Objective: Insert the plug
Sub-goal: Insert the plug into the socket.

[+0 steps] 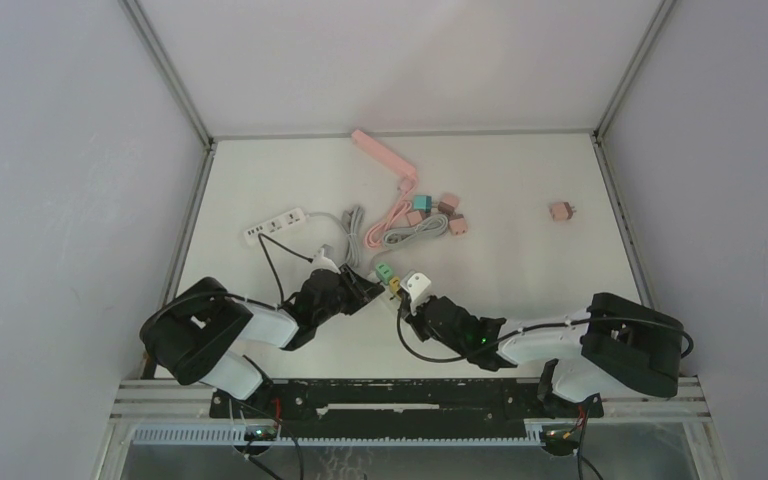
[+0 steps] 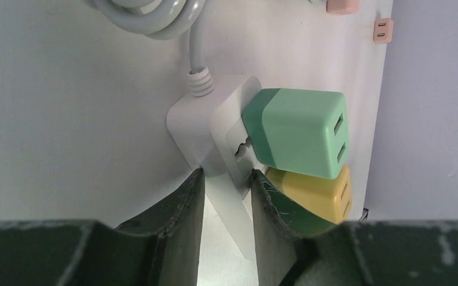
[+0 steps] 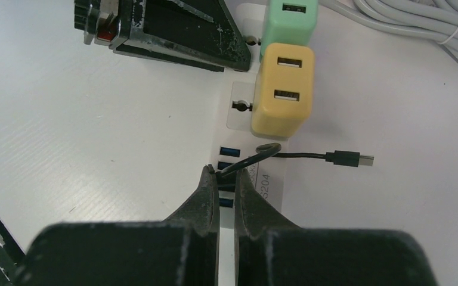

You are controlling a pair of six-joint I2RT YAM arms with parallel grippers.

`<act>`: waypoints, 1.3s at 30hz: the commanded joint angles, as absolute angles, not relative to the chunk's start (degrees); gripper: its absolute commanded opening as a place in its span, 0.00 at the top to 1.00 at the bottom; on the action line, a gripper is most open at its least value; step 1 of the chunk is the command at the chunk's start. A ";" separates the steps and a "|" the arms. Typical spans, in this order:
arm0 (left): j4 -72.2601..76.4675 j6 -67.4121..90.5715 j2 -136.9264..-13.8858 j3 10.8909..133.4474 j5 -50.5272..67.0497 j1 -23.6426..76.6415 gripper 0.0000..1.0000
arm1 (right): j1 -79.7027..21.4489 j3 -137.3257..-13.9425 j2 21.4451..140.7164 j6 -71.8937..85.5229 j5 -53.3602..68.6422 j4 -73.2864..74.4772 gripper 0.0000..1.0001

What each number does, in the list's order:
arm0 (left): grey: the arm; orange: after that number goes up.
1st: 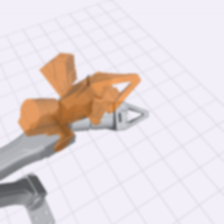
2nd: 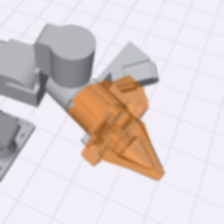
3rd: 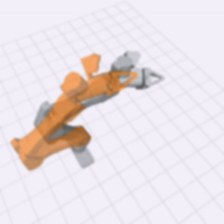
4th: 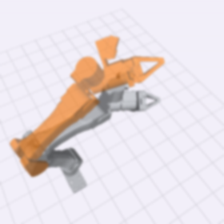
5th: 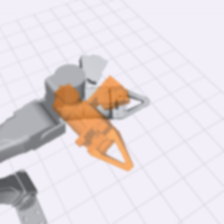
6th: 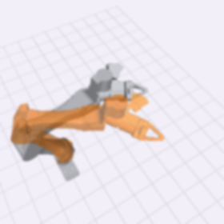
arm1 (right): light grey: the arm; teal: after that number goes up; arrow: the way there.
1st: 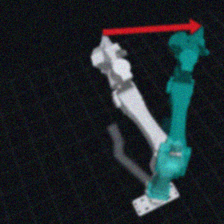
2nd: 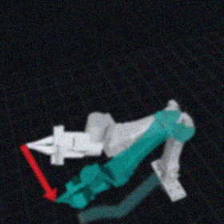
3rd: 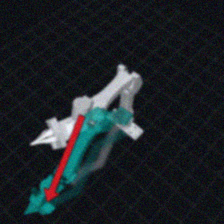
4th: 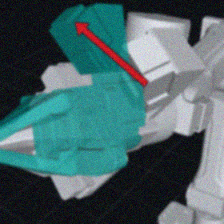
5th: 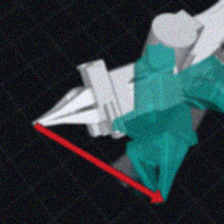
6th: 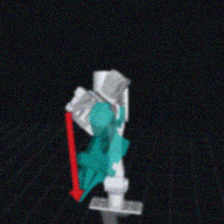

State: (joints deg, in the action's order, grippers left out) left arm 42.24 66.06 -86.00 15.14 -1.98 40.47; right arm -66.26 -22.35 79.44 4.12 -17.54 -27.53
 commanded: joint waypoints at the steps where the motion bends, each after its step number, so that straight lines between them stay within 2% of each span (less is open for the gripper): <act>1: 44.03 66.57 -86.37 17.31 -1.01 40.19 0.63 | -67.81 -23.55 78.28 4.48 -19.76 -25.69 1.00; 39: 43.98 67.35 -86.91 17.58 -0.55 40.25 0.64 | -70.92 -25.12 78.84 12.20 -26.88 -20.32 1.00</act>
State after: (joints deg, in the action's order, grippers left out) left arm 42.63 66.96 -86.32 15.14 -1.21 40.47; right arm -69.95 -24.08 79.66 10.39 -25.98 -22.90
